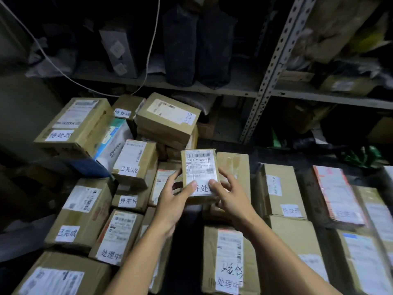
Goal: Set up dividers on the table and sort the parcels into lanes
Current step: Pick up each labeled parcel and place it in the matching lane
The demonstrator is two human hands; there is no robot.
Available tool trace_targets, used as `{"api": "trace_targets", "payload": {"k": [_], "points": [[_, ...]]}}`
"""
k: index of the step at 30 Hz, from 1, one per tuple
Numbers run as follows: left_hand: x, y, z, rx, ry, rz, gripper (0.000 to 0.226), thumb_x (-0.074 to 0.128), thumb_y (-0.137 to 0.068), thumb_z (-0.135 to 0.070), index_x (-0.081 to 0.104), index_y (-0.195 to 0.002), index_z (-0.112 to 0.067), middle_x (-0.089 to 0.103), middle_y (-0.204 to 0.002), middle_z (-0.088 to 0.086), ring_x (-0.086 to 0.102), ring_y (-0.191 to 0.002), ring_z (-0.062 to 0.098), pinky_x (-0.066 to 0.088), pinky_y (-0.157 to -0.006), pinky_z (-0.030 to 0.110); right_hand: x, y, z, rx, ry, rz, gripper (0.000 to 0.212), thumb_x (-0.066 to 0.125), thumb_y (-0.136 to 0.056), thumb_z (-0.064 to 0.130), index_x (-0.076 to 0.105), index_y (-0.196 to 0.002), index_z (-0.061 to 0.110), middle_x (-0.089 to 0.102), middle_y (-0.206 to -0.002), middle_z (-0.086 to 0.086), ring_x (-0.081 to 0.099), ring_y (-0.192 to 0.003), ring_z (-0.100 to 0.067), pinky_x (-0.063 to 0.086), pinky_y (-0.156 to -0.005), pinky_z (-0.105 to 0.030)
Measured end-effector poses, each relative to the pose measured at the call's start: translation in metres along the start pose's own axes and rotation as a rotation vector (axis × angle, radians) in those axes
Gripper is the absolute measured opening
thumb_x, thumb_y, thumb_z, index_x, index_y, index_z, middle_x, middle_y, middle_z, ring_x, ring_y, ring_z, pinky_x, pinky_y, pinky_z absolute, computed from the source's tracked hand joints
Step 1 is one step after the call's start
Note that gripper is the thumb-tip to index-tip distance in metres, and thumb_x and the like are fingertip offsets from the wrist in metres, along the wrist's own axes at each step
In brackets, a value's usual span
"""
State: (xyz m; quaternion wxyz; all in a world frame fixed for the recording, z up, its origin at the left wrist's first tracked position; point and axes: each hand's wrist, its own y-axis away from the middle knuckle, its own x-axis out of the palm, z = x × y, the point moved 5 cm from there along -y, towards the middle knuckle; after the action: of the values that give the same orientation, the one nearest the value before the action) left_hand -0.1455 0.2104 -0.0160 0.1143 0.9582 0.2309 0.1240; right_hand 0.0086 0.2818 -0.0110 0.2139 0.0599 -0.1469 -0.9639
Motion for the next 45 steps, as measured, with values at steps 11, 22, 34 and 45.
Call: {"api": "trace_targets", "payload": {"k": [11,22,34,45], "points": [[0.154,0.021,0.029,-0.009,-0.152,0.163,0.048,0.076,-0.082,-0.038,0.055,-0.123,-0.052,0.069,-0.115,-0.017,0.067,-0.101,0.004,0.056,-0.079,0.022,-0.157,0.044,-0.012,-0.005,0.005,-0.099,0.041,0.063,-0.094,0.042,0.052,-0.133,0.043,0.067,-0.125,0.003,0.064,-0.114,-0.017,0.055,-0.093,-0.04],[0.272,-0.024,0.075,-0.083,-0.314,0.185,0.059,0.07,-0.089,-0.025,0.045,-0.142,-0.029,0.063,-0.129,-0.006,0.06,-0.113,0.01,0.049,-0.097,0.03,-0.269,0.002,-0.045,0.079,0.106,-0.179,0.044,0.059,-0.095,0.029,0.052,-0.138,0.032,0.07,-0.119,0.008,0.068,-0.107,-0.011,0.054,-0.098,-0.045],[0.298,-0.059,0.111,-0.183,-0.404,0.041,0.053,0.062,-0.091,-0.026,0.044,-0.14,-0.035,0.064,-0.124,-0.008,0.061,-0.11,0.012,0.047,-0.102,0.04,-0.286,-0.047,-0.066,0.103,0.166,-0.144,0.047,0.056,-0.094,0.027,0.048,-0.14,0.033,0.065,-0.124,0.01,0.063,-0.106,-0.004,0.051,-0.09,-0.027],[0.301,-0.058,0.104,-0.191,-0.488,0.077,0.057,0.057,-0.095,-0.033,0.034,-0.147,-0.034,0.058,-0.133,-0.008,0.056,-0.109,0.009,0.044,-0.088,0.027,-0.294,-0.049,-0.063,0.129,0.275,-0.179,0.048,0.057,-0.095,0.034,0.047,-0.141,0.027,0.061,-0.134,0.004,0.06,-0.11,-0.01,0.049,-0.091,-0.028]]}}
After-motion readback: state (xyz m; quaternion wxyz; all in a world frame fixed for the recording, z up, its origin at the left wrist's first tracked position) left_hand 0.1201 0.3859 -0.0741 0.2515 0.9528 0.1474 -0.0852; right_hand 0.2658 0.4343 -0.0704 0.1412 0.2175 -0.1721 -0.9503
